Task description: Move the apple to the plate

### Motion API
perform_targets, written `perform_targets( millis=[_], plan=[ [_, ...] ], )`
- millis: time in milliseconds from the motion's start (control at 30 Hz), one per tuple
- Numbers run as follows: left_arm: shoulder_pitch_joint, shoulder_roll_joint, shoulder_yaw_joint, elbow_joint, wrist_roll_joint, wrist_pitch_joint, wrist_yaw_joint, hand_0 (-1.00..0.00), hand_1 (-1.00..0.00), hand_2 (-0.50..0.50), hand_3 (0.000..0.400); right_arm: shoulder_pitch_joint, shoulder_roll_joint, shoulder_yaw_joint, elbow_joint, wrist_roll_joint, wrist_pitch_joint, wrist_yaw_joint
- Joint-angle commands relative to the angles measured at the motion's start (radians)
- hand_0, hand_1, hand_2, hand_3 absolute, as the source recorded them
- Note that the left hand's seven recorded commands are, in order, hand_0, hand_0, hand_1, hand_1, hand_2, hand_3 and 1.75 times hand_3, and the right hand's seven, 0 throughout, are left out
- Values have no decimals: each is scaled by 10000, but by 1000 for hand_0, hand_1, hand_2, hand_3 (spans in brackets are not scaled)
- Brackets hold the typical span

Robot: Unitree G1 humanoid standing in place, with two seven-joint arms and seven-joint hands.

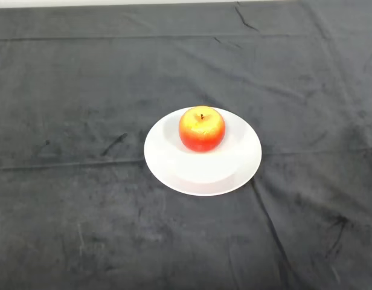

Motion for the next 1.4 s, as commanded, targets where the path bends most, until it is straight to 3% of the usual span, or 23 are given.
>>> perform_targets(
  millis=[33,1400],
  plan=[
    [-10,678,115,401,-10,32,102,0,0,0,0,-78,-263,14,140,-56,-62,-81],
    [-133,462,252,378,352,252,-141,0,0,0,0,-94,-260,18,177,-57,-85,-86]
  ],
)
